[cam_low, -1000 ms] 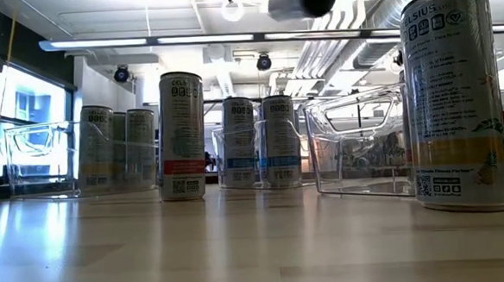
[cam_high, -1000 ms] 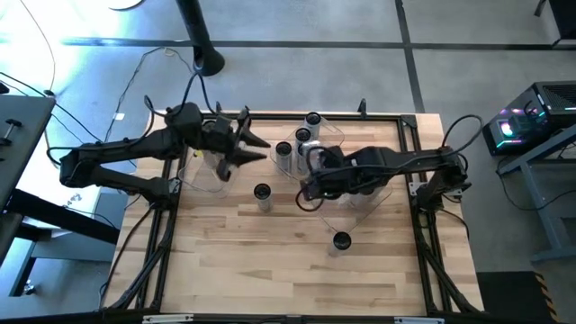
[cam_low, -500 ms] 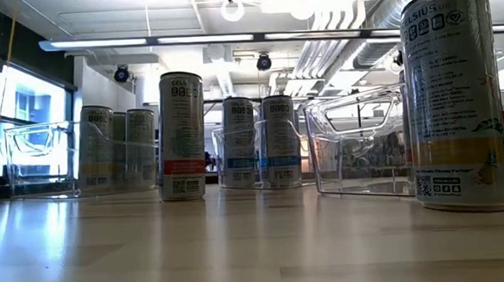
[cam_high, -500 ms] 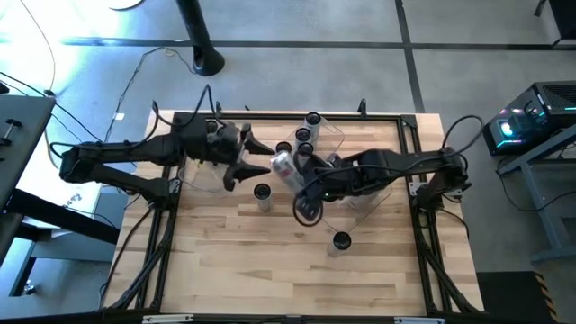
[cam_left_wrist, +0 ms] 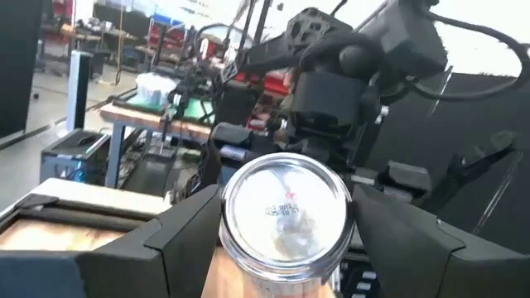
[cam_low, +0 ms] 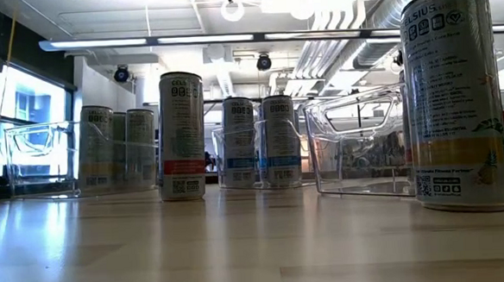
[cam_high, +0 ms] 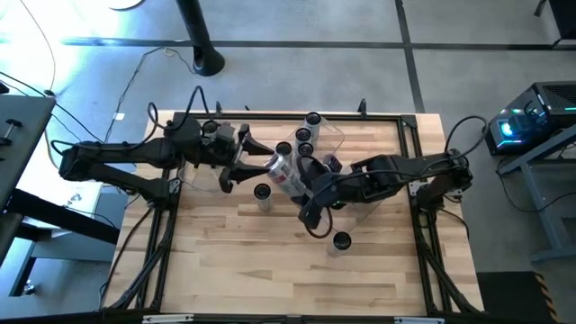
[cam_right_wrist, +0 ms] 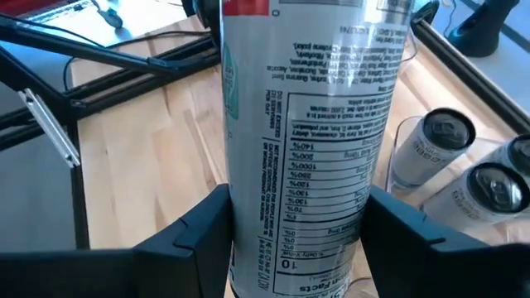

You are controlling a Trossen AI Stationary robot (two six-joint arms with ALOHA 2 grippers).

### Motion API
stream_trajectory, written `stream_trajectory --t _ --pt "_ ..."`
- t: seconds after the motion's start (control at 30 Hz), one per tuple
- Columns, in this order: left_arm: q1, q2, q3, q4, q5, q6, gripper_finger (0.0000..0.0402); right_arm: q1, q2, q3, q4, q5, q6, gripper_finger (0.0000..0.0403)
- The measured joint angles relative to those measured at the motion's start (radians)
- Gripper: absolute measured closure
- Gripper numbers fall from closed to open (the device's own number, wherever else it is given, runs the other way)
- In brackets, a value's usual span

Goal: Sort soda cans
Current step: Adjust the white-pink soda can in the top right transparent bin

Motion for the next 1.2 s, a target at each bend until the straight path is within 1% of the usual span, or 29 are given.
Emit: stream_trajectory --t 0.1,0.2,0.4,0.6,0.87,0.97,1.0,1.07,1.2 --pt "-0.001 0.002 -0.001 0.039 0.033 0.007 0.0137 0.0 0.0 0.0 0.032 0.002 -0.033 0.0205" --pt "-0.005 0.001 0.0 0.019 0.05 0.012 0.0135 0.001 0.0 0.0 0.079 -0.002 -0.058 0.0205" --pt "-0.002 -0.001 -0.001 0.067 0.05 -0.072 0.0116 0.0 0.0 0.0 0.076 0.008 -0.053 0.0205" --pt "0.019 -0.001 -0.003 0.065 0.05 -0.138 0.0112 0.0 0.0 0.0 0.077 0.027 -0.043 0.0205" --pt "0.029 0.005 -0.003 0.092 0.045 -0.093 0.0112 -0.001 0.0 0.0 0.072 0.051 -0.058 0.0205" --pt "0.03 -0.001 -0.004 0.089 0.062 -0.074 0.0107 0.0 -0.002 0.0 0.064 0.05 -0.06 0.0205" --pt "0.03 -0.003 -0.003 0.081 0.075 -0.073 0.0103 0.0 -0.002 0.0 0.064 0.049 -0.061 0.0205" --pt "0.03 -0.003 0.02 0.015 0.109 -0.068 0.0088 0.0 -0.002 0.0 0.061 0.043 -0.06 0.0205" --pt "0.023 0.003 0.085 -0.145 0.124 0.024 0.0047 0.001 -0.002 0.0 0.081 0.042 -0.074 0.0205"
